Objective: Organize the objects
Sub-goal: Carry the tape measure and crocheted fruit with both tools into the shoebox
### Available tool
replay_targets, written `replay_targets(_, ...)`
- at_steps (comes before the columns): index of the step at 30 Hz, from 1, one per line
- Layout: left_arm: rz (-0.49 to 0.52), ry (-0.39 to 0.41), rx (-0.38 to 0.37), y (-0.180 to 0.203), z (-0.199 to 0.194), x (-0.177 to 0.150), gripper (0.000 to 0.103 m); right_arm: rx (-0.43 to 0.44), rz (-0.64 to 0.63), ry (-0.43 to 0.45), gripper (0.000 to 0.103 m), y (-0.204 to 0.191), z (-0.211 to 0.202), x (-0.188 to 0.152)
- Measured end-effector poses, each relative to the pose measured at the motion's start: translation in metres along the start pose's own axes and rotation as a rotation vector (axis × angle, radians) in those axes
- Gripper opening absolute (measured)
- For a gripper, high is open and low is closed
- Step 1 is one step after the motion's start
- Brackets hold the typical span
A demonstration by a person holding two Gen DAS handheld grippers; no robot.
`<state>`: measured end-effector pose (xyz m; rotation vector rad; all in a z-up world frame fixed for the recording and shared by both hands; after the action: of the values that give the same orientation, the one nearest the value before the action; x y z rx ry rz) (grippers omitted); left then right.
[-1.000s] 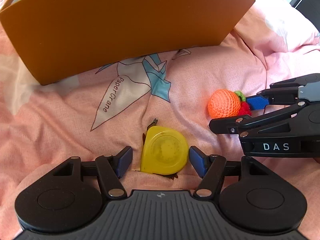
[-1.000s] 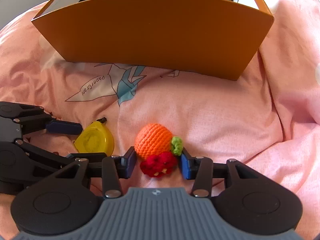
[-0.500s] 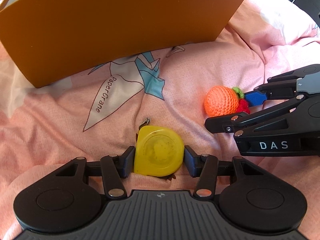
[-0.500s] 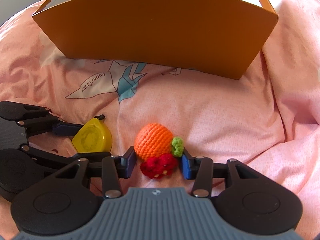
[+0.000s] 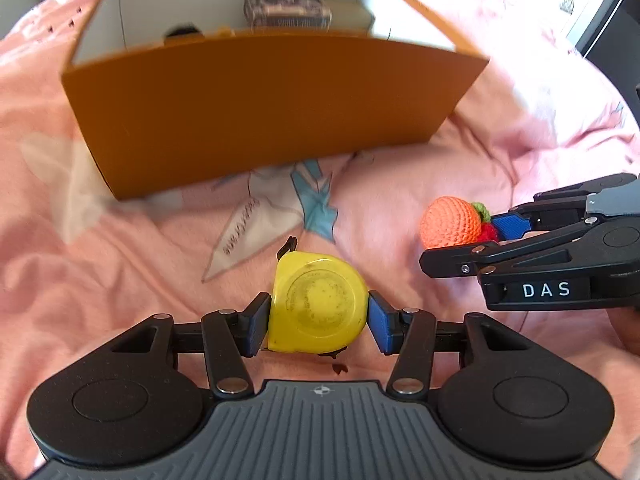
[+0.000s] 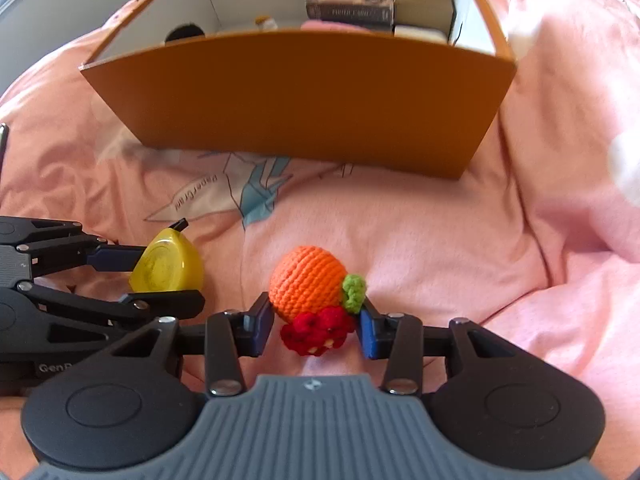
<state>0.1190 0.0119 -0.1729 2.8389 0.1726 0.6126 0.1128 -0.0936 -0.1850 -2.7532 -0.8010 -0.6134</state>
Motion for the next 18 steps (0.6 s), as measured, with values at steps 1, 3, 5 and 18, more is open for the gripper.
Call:
replay_targets(1, -0.002, 0.012, -0.004, 0.001, -0.004, 0.003, 0.059, 0.001, -0.002, 0.015, 0.045, 0.001, -0.006, 0.002)
replay_targets(3, 0.002, 0.042, -0.009, 0.005, -0.014, 0.01, 0.059, 0.009, -0.01, 0.045, 0.045, 0.001, -0.018, 0.006)
replay_targets(5, 0.008, 0.076, -0.017, 0.011, -0.025, 0.017, 0.059, 0.016, -0.025, 0.079, 0.045, 0.001, -0.03, 0.012)
replay_targets(18, 0.063, 0.255, 0.014, 0.025, -0.078, 0.084, 0.059, 0.037, -0.079, 0.278, 0.045, 0.006, -0.089, 0.081)
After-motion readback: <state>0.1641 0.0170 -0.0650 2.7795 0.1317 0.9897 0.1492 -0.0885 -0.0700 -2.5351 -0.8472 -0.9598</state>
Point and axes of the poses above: each gripper's, at about its wrist camera, not at the fingertips, and z roughly the way its jaws point, y to its right, x to its top, the point moved 9 cm from there along z, roughly the way its jaws point, and after that the axes turned 13 degrees about -z, right-handed, at the moved point
